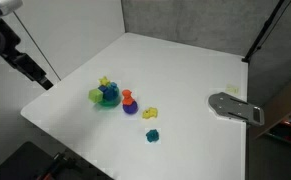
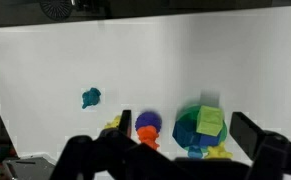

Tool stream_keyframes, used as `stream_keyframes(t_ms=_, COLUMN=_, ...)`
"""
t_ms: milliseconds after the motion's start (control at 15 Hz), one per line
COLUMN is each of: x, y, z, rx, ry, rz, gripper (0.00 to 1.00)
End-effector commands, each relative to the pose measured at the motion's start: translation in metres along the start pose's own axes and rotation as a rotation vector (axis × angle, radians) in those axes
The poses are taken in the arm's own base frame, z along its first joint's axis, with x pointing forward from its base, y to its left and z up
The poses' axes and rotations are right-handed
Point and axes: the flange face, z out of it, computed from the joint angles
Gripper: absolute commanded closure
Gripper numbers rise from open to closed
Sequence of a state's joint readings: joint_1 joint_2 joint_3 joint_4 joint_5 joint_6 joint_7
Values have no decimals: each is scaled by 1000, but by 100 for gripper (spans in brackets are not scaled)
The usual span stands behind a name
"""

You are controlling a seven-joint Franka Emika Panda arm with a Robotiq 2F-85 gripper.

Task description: Move the green block from the bowl to the table

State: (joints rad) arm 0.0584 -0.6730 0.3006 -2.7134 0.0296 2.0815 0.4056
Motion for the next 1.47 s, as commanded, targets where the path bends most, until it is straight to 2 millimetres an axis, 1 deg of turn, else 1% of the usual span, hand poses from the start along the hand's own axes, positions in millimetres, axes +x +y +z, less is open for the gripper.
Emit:
stream_keyframes(t_ms=0, x=0, y=0, z=0, rx=0, ry=-1, rz=0, gripper=0)
stream_keyframes(t_ms=267, x=0, y=0, z=0, rx=0, ry=-1, rz=0, gripper=0)
stream_keyframes(t_ms=333, x=7, y=0, z=-2, rx=7, ry=-6, rz=17, gripper=0)
stream_keyframes(t_ms=467, x=14, y=-1, z=-3, rx=16, ry=-8, rz=27, gripper=0)
stream_keyframes(t_ms=800, x=44, y=-11, z=-15, rx=60, ry=1, rz=30, gripper=0)
stream_keyframes(t_ms=1067, x=74, y=-26, z=-22, rx=97, ry=10, rz=36, gripper=0)
stream_keyframes(t_ms=1267, x=96, y=-37, z=-18, rx=135, ry=15, rz=62, gripper=0)
stream_keyframes(t_ms=1400, x=110, y=-43, z=-7, rx=150, ry=7, rz=89, gripper=0)
